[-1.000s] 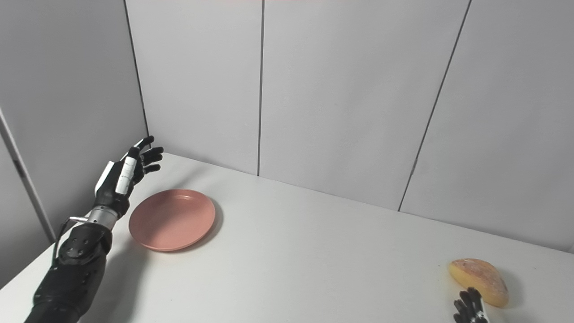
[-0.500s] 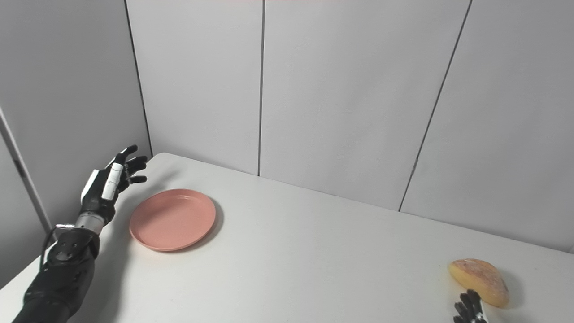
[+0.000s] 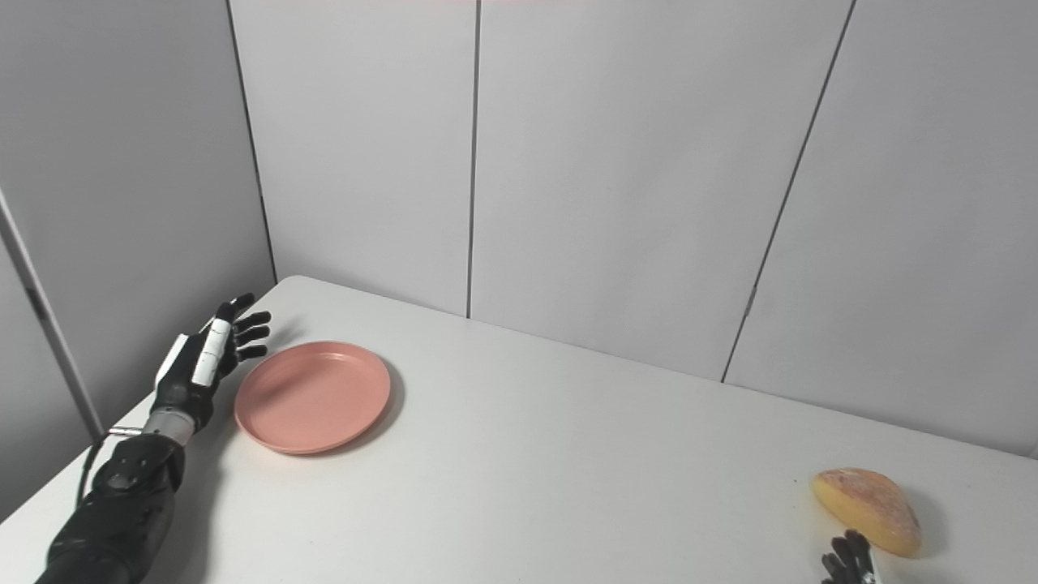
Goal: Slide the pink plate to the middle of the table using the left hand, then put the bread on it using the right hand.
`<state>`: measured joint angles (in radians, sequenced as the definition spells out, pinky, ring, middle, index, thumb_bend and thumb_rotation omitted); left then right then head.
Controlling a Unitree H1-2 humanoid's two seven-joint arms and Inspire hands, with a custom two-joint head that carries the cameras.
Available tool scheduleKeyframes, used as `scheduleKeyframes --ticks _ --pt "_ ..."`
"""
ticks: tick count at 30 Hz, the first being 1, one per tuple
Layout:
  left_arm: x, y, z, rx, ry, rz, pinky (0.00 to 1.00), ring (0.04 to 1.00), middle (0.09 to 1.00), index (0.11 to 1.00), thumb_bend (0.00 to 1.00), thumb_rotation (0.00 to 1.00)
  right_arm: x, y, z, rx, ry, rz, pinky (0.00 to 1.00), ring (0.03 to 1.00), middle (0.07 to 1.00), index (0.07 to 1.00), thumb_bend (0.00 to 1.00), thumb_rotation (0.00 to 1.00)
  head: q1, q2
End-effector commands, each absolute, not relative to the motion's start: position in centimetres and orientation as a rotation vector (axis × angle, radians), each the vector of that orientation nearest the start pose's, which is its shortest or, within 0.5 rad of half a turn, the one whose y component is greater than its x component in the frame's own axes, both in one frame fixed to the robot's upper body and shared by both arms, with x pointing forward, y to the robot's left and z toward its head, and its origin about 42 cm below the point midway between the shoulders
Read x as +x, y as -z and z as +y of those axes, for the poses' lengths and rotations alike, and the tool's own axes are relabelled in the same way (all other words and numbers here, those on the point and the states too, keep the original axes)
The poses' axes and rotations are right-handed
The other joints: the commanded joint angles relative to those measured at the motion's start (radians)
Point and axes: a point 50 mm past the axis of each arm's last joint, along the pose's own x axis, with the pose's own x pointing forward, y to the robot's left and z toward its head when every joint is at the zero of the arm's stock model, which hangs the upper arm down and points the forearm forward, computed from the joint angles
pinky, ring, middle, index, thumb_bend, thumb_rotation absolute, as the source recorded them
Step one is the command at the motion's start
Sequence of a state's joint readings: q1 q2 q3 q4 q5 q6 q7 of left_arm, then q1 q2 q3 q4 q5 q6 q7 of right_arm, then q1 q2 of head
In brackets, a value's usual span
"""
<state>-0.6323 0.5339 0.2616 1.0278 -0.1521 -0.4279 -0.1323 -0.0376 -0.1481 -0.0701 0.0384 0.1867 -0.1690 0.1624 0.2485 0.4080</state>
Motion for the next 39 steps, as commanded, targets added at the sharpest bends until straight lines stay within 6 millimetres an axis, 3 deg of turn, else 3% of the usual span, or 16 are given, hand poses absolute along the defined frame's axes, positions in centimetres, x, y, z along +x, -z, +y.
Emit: scheduleKeyframes --ticks 1,17,24,39 --pt "45.0 -19.2 47.1 0.22 -0.263 -0.221 0.77 0.815 0.812 0.875 1.0 0.97 27.8 -9.3 -27.4 0.033 -0.075 -0.103 1.0 0.977 0.983 0.994 0.77 1.0 -0.003 0.004" --pt "45.1 -16.0 43.9 0.155 -0.144 -0.156 0.79 0.846 0.846 0.899 1.0 0.94 27.6 -9.8 -27.0 0.034 -0.068 -0.112 1.0 0.968 0.977 0.991 0.76 1.0 -0.024 0.019" --pt "44.5 -14.6 42.5 0.131 -0.092 -0.149 0.82 0.879 0.875 0.933 1.0 0.97 27.5 -9.9 -27.1 0.033 -0.069 -0.115 1.0 0.968 0.977 0.992 0.76 1.0 -0.028 0.026" --pt "44.4 -13.5 39.8 0.109 -0.111 -0.149 0.76 0.844 0.848 0.914 1.0 0.97 27.6 -10.0 -27.1 0.028 -0.065 -0.114 1.0 0.96 0.975 0.992 0.78 1.0 -0.034 0.037"
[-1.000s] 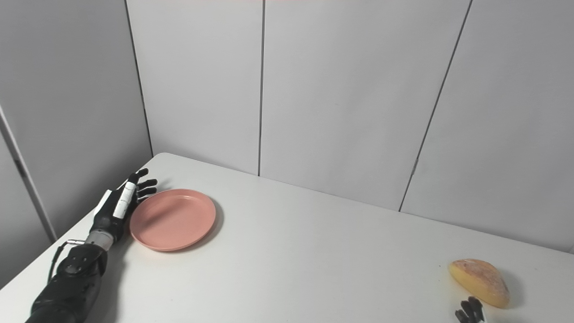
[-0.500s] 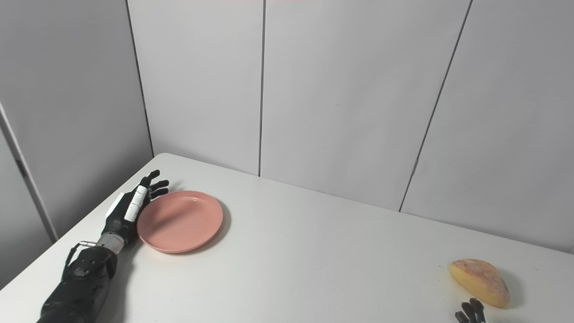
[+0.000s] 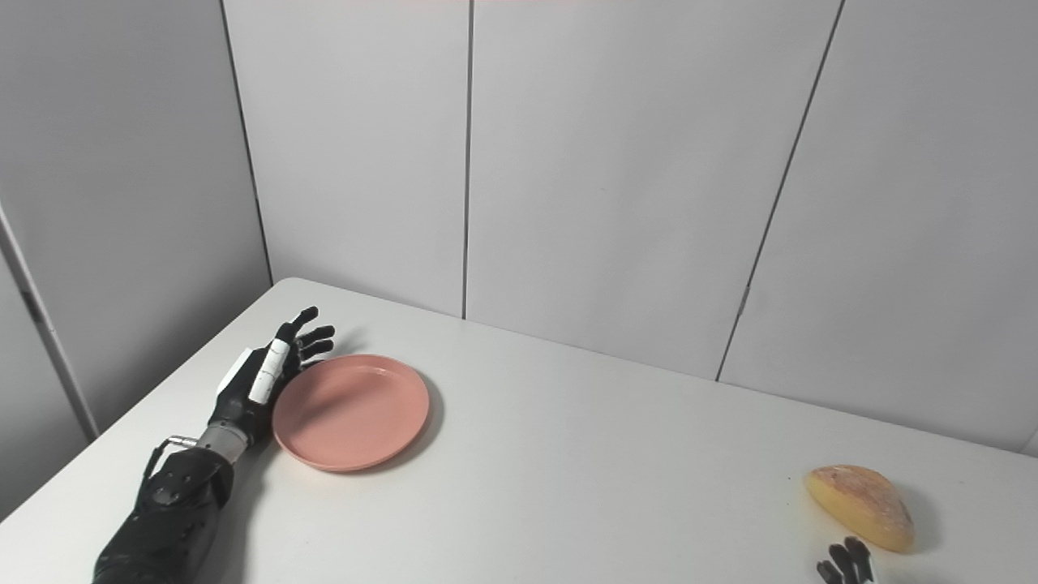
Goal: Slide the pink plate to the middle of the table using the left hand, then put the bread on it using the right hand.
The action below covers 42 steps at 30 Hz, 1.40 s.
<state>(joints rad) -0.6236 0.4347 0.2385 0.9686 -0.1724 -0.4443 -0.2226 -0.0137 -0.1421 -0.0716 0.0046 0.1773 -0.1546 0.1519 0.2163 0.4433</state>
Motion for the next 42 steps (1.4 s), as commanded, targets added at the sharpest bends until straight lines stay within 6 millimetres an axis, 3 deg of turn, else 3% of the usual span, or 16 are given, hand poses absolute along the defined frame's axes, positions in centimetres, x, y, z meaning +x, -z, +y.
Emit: scheduleKeyframes --ticks 1,13,27,42 --pt "44.4 -13.4 39.6 0.106 -0.113 -0.147 0.75 0.841 0.847 0.916 0.99 0.97 27.6 -10.0 -27.1 0.029 -0.064 -0.112 1.0 0.96 0.975 0.991 0.79 1.0 0.0 0.001" --pt "44.2 -12.0 37.2 0.109 -0.119 -0.099 0.75 0.838 0.836 0.907 0.97 0.97 27.6 -10.1 -26.9 0.031 -0.061 -0.118 1.0 0.95 0.965 0.984 0.79 1.0 -0.022 0.012" --pt "43.5 -11.9 34.9 0.121 -0.063 -0.065 0.71 0.856 0.851 0.917 1.0 0.94 27.7 -10.0 -26.5 0.027 -0.063 -0.123 1.0 0.944 0.96 0.977 0.81 1.0 -0.031 0.023" --pt "42.5 -12.7 32.3 0.033 -0.037 -0.068 0.79 0.875 0.862 0.936 0.99 0.93 27.6 -10.3 -25.9 0.025 -0.061 -0.123 0.99 0.93 0.946 0.967 0.84 1.0 -0.095 0.048"
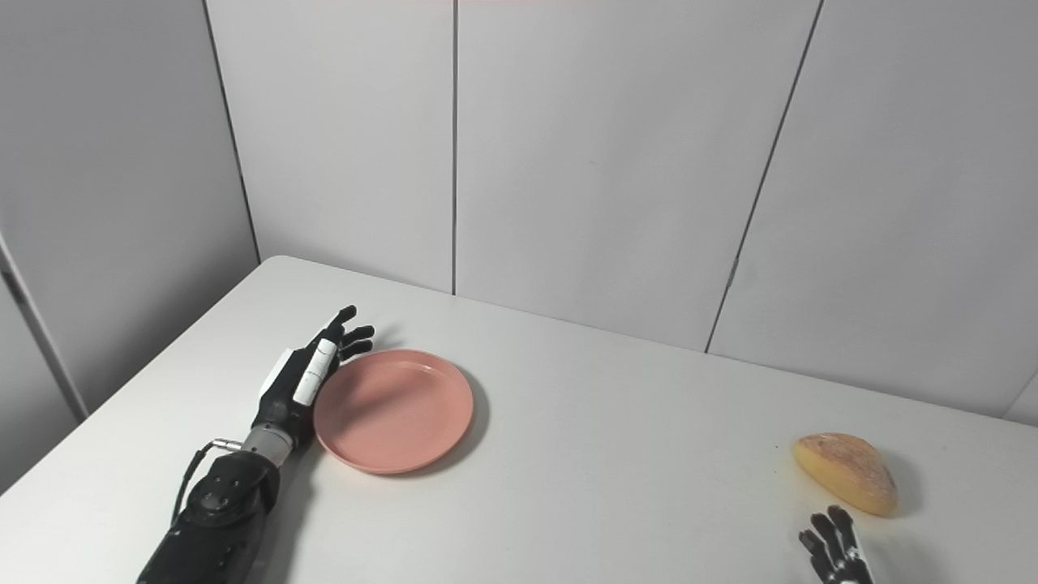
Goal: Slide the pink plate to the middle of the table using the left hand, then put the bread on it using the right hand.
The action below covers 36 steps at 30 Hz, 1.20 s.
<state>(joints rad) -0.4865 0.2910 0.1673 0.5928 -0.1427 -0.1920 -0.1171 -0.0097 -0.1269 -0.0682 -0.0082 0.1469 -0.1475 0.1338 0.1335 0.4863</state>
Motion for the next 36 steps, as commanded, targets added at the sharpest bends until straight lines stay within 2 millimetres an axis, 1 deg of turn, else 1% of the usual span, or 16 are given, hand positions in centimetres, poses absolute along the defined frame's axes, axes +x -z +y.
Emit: scheduleKeyframes --ticks 1,3,6,7,15,18,23,24,26,31,36 --pt "42.5 -12.9 32.1 0.02 -0.04 -0.068 0.79 0.875 0.862 0.936 0.99 0.94 27.6 -10.4 -25.8 0.027 -0.06 -0.122 0.99 0.929 0.946 0.966 0.84 1.0 -0.033 0.012" --pt "42.3 -13.1 31.7 0.016 -0.045 -0.067 0.79 0.873 0.86 0.935 0.98 0.94 27.5 -10.5 -25.6 0.031 -0.06 -0.121 0.99 0.928 0.941 0.962 0.84 1.0 -0.045 0.016" --pt "42.1 -13.4 31.1 0.041 -0.039 -0.066 0.73 0.854 0.852 0.933 1.0 0.95 27.3 -10.6 -25.2 0.028 -0.062 -0.12 0.98 0.927 0.937 0.958 0.85 1.0 -0.06 0.02" --pt "42.0 -13.5 30.9 0.048 -0.034 -0.062 0.72 0.853 0.851 0.933 1.0 0.95 27.3 -10.7 -25.1 0.026 -0.06 -0.121 0.98 0.925 0.935 0.957 0.85 1.0 -0.069 0.024" --pt "41.5 -13.4 29.3 0.043 -0.011 -0.031 0.77 0.862 0.852 0.933 1.0 0.92 27.2 -10.9 -24.3 0.029 -0.058 -0.114 0.98 0.923 0.93 0.951 0.86 0.99 -0.107 0.034" --pt "41.2 -13.7 28.5 0.05 -0.012 -0.025 0.74 0.863 0.853 0.929 1.0 0.94 27.1 -11.0 -24.0 0.026 -0.059 -0.113 0.98 0.925 0.929 0.947 0.86 0.99 -0.115 0.034" --pt "40.6 -14.3 26.9 0.089 0.017 -0.018 0.75 0.871 0.869 0.925 0.99 0.95 27.1 -11.3 -23.5 0.023 -0.061 -0.114 0.98 0.926 0.934 0.949 0.87 0.99 -0.128 0.04" --pt "40.6 -14.4 26.7 0.094 0.02 -0.017 0.75 0.867 0.869 0.922 0.98 0.94 27.1 -11.3 -23.5 0.024 -0.061 -0.114 0.98 0.926 0.934 0.948 0.87 0.99 -0.128 0.04" --pt "40.5 -14.5 26.2 0.096 0.036 -0.002 0.78 0.88 0.883 0.933 0.99 0.94 27.0 -11.4 -23.3 0.027 -0.062 -0.115 0.99 0.928 0.936 0.95 0.88 0.98 -0.133 0.042" --pt "40.1 -14.7 24.7 0.11 0.092 0.018 0.76 0.895 0.894 0.959 0.98 0.95 27.0 -11.7 -23.0 0.029 -0.069 -0.119 1.0 0.928 0.936 0.949 0.87 0.98 -0.151 0.053" --pt "39.9 -14.9 23.4 0.126 0.112 0.034 0.77 0.897 0.895 0.958 0.95 0.96 27.0 -12.0 -22.6 0.019 -0.065 -0.121 0.99 0.922 0.929 0.947 0.88 0.98 -0.17 0.061"
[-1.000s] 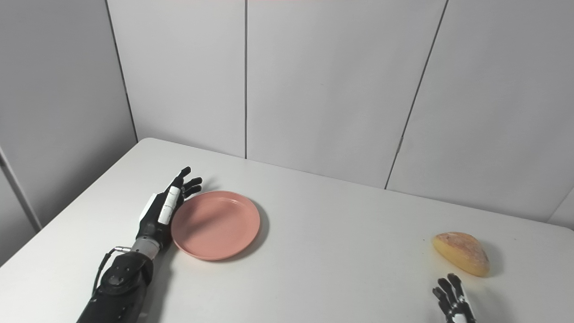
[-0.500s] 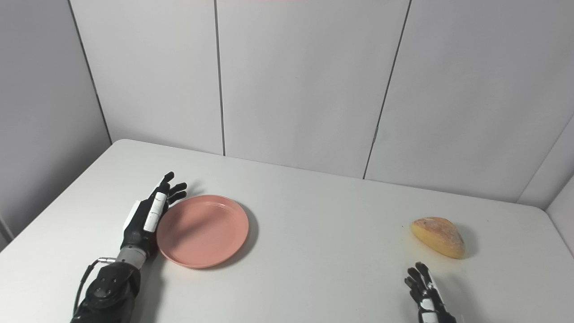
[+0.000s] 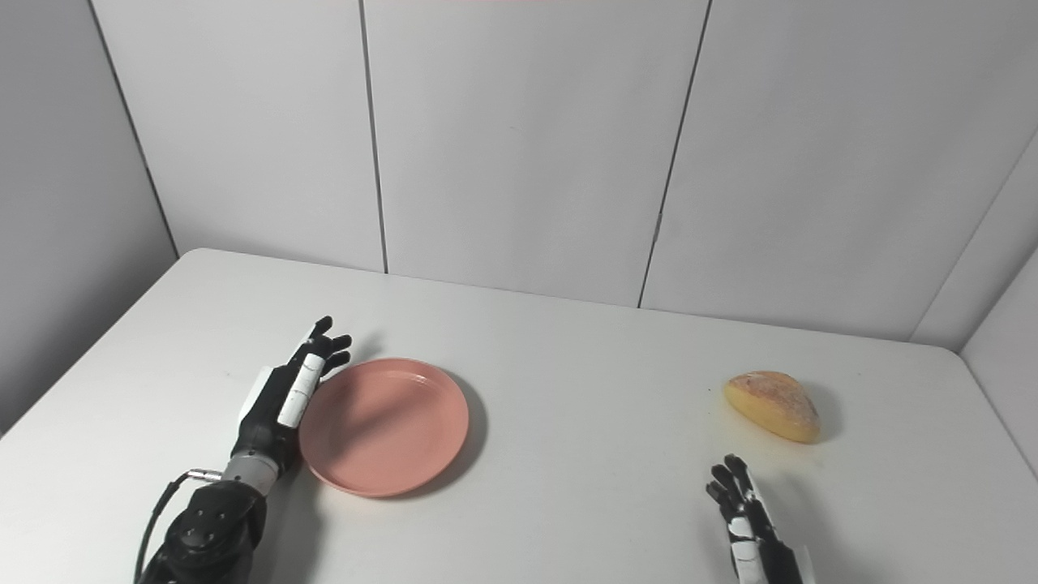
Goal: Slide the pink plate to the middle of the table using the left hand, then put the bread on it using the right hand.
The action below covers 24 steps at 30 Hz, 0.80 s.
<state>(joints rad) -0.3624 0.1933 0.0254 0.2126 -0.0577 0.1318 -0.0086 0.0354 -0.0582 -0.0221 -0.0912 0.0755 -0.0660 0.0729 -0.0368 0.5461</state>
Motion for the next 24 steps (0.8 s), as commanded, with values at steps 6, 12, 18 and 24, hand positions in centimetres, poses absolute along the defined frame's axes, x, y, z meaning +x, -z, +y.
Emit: scheduleKeyframes --ticks 6,12,18,24 --pt "39.6 -15.1 22.2 0.164 0.126 0.038 0.75 0.883 0.883 0.947 0.94 0.98 26.9 -12.3 -21.8 0.031 -0.066 -0.118 0.98 0.921 0.927 0.948 0.89 0.97 -0.034 0.016" --pt "39.1 -14.7 21.0 0.152 0.127 0.047 0.82 0.902 0.892 0.967 0.93 0.97 27.0 -12.5 -21.0 0.027 -0.069 -0.122 0.99 0.93 0.933 0.956 0.89 0.97 -0.073 0.02" --pt "38.9 -14.3 19.7 0.108 0.145 0.018 0.88 0.924 0.927 0.999 0.92 0.98 27.0 -12.5 -20.7 0.008 -0.071 -0.123 0.98 0.925 0.932 0.957 0.89 0.99 -0.087 0.024" --pt "38.7 -13.9 18.5 0.075 0.151 -0.006 0.87 0.94 0.933 1.0 0.92 0.97 27.1 -12.5 -20.5 0.009 -0.07 -0.12 0.98 0.924 0.934 0.958 0.88 0.98 -0.1 0.022"
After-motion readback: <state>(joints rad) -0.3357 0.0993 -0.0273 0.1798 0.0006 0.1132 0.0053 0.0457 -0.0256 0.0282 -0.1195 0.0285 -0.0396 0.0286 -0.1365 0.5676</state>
